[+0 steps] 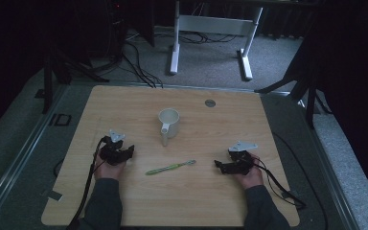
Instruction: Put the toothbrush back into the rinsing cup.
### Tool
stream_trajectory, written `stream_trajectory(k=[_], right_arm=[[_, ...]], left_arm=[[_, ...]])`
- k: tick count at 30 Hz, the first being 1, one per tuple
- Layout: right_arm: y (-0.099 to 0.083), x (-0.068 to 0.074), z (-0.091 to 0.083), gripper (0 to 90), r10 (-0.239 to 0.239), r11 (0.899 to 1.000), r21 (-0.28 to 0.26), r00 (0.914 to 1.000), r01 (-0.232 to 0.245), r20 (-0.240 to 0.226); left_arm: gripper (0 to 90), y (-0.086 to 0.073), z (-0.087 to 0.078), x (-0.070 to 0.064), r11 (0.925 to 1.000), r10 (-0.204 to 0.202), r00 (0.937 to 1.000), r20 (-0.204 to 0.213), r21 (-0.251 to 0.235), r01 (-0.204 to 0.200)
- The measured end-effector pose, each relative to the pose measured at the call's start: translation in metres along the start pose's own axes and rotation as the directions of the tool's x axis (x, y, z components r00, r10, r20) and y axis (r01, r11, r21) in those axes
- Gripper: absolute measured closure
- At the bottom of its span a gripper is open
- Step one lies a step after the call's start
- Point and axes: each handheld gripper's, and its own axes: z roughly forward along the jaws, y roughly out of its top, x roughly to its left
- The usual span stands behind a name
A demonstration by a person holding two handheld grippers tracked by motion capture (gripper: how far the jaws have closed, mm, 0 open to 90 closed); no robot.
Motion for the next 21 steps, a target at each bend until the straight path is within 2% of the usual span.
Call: stream_trajectory(k=[2, 6, 13, 21], right_arm=[[0.0, 0.0, 0.0, 19.3, 0.0, 1.0, 0.0, 1.0, 0.0, 0.0], [0.0, 0.0, 0.0, 19.3, 0.0, 1.0, 0.0, 1.0, 0.0, 0.0], [0.0, 0.0, 0.0, 19.3, 0.0, 1.0, 0.0, 1.0, 0.0, 0.0], [0.0, 0.0, 0.0, 19.3, 0.0, 1.0, 0.0, 1.0, 0.0, 0.0]], left_arm=[[48.3, 0.001, -0.003, 0.0, 1.0, 0.006, 1.0, -0.005, -0.006, -0.006], [52.3, 0.002, -0.012, 0.004, 0.9998, 0.006, 0.9999, 0.014, -0.021, -0.005], [51.7, 0.004, -0.027, 0.007, 0.9987, 0.017, 0.9995, 0.025, -0.049, -0.016], [50.7, 0.01, -0.037, 0.004, 0.9977, 0.028, 0.9992, 0.03, -0.062, -0.026]])
